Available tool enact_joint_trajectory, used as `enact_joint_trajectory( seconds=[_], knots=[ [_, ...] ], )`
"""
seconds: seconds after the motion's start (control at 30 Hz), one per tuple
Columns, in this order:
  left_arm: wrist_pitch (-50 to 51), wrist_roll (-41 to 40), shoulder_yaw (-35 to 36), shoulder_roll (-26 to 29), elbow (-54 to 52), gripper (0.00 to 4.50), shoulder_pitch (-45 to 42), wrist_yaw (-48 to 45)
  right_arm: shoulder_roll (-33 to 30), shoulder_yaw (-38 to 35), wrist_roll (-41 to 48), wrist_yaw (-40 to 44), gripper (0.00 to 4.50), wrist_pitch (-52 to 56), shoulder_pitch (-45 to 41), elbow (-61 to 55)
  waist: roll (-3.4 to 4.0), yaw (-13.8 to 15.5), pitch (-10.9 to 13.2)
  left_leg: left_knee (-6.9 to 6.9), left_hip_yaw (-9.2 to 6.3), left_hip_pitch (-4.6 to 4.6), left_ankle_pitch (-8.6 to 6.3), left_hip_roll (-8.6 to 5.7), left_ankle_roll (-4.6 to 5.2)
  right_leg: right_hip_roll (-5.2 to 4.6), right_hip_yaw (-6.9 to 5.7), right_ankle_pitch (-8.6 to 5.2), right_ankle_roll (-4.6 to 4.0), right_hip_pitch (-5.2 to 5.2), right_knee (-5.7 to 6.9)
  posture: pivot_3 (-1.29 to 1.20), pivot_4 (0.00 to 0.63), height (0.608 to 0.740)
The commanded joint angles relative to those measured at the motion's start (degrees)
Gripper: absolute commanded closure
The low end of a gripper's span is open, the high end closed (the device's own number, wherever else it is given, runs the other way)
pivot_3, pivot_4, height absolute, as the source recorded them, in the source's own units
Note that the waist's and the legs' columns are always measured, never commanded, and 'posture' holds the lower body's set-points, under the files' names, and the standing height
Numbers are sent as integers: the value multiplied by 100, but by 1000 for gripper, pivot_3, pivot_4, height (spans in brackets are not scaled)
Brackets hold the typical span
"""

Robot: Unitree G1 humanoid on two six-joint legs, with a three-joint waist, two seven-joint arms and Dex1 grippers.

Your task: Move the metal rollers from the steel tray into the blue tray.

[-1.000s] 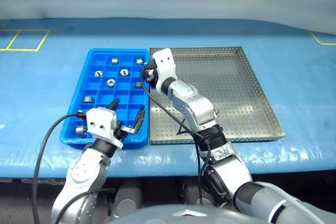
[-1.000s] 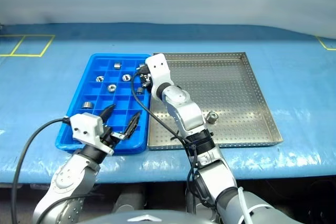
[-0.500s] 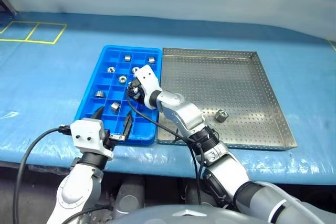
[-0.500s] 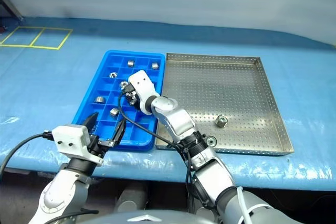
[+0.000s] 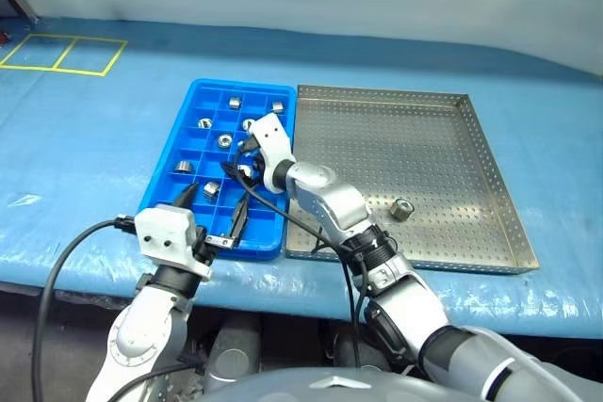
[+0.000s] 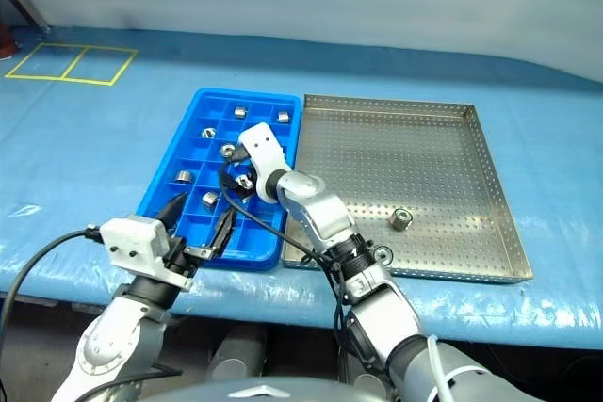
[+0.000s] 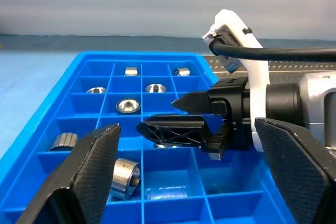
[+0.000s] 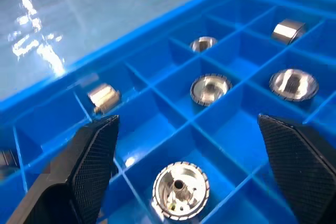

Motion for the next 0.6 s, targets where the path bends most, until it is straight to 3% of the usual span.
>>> enact_joint_trajectory(
  seconds=[0.03,0.2,0.37,0.6],
  knots=[
    [38,-198,-116,74,171,0,-286,-263,-301,-335,83,-78,18,416,-8,-1017,0,-59,0,0,0,-6,0,0,0,-1,1,2,2,-6,0,138,150,740],
    [144,-251,-372,331,584,0,-789,-691,-1163,-573,-41,-183,18,1229,460,-2115,0,-269,-2,3,2,-14,0,-6,0,-8,2,4,4,-6,-5,28,150,740],
    [118,-328,-648,548,883,0,-1063,-1069,-1876,-860,-6,-264,18,2098,1082,-3024,2,-710,-3,2,7,-12,0,-4,1,-5,10,7,9,-11,3,-64,150,740],
    [35,-453,-770,527,1233,0,-1328,-1350,-2209,-1430,117,-508,18,3193,1885,-4091,5,-1139,-4,7,7,-5,1,-1,2,2,17,25,41,-9,16,-139,150,740]
  ],
)
